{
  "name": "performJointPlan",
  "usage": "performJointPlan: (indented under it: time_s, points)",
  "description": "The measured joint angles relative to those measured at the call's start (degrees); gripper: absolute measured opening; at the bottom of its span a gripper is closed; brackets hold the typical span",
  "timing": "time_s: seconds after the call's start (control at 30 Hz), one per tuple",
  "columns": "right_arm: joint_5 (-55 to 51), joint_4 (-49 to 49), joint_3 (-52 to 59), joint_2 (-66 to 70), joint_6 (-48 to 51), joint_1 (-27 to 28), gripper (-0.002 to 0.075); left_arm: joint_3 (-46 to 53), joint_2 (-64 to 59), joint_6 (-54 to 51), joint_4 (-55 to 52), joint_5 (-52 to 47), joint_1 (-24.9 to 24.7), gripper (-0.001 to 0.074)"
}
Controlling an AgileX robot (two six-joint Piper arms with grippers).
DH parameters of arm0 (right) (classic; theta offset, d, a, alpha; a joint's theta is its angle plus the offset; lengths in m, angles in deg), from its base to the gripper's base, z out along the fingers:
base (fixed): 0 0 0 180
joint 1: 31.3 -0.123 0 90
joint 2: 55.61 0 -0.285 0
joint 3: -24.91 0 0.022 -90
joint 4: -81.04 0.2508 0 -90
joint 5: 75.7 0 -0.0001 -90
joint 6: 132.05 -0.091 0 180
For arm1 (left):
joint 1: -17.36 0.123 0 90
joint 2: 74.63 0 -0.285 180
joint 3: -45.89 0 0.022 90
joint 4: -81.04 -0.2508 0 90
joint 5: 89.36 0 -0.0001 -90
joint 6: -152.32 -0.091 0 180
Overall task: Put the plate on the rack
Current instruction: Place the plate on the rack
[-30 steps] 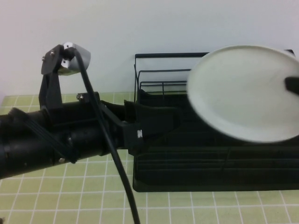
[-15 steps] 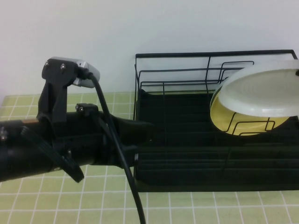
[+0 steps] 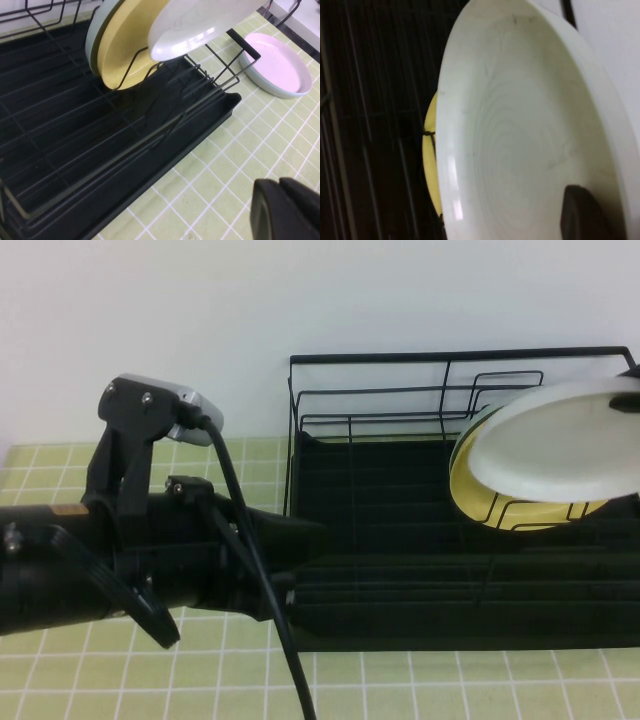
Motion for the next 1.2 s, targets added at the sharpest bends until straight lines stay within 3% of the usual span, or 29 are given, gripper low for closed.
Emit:
performJointPlan:
  time_s: [1.2]
  points:
    - [4.34,1.64,-0.19,2.73,6.57,-1.10,0.0096,0.00,0.00,0.00,-1.27,2.62,0.00,-0.0001]
